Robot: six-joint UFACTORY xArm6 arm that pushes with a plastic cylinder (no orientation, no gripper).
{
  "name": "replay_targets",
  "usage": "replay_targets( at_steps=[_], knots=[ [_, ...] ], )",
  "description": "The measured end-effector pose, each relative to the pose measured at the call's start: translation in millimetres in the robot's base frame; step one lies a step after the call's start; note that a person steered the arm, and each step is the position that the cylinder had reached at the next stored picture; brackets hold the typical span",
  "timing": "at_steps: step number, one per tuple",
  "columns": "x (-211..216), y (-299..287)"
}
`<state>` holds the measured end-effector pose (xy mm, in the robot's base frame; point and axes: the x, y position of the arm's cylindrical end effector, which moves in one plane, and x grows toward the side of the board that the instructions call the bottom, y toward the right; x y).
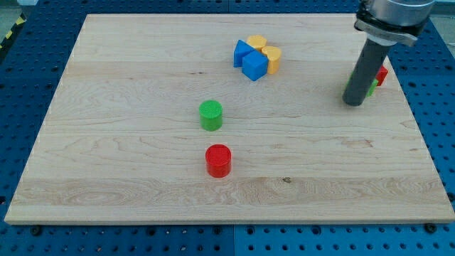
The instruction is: Move your arm to the bottom center
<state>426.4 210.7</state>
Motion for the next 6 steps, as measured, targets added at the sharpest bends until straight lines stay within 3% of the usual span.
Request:
replay_targets(
  at_steps=[1, 2, 3, 6],
  knots=[
    [0, 0],
    [25, -60],
    [76, -125],
    [190, -215]
  ],
)
